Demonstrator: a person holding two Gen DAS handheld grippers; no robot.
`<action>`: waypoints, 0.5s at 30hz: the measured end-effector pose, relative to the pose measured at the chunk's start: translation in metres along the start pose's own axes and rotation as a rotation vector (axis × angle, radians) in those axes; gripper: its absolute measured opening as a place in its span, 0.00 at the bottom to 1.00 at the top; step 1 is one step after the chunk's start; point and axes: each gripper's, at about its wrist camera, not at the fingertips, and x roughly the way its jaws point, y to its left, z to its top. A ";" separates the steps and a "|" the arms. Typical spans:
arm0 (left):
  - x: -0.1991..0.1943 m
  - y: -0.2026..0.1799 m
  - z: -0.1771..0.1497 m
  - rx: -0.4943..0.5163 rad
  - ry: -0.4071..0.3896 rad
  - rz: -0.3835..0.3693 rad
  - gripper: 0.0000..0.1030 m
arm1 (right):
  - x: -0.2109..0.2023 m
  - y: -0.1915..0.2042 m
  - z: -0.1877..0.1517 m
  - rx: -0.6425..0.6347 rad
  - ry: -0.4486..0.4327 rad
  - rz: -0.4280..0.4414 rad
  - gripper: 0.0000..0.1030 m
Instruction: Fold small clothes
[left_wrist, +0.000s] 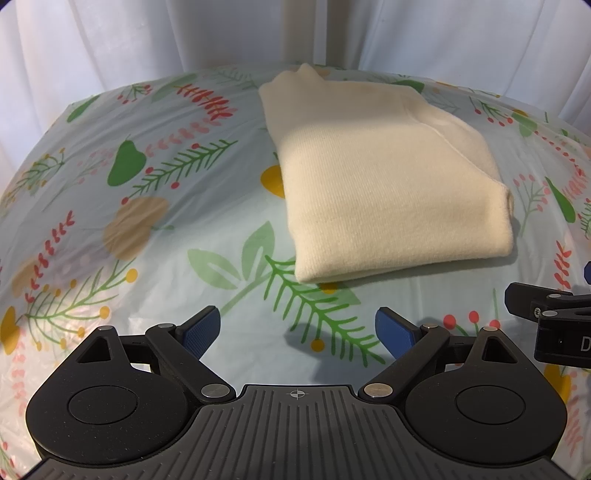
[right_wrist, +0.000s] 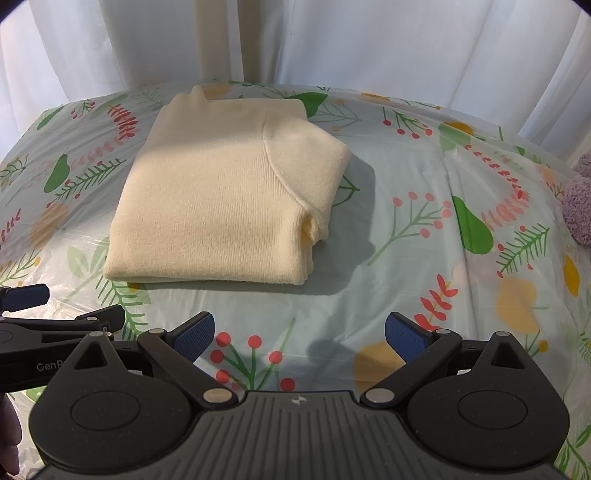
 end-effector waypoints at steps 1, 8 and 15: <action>0.000 0.000 0.000 -0.001 0.001 0.001 0.92 | 0.000 0.000 0.000 0.000 0.001 0.000 0.96; 0.000 0.000 0.000 0.000 0.001 0.001 0.92 | 0.000 0.000 -0.001 0.000 0.003 0.000 0.96; -0.001 0.000 -0.001 0.000 -0.001 0.000 0.92 | 0.000 0.001 -0.002 0.003 0.000 -0.003 0.96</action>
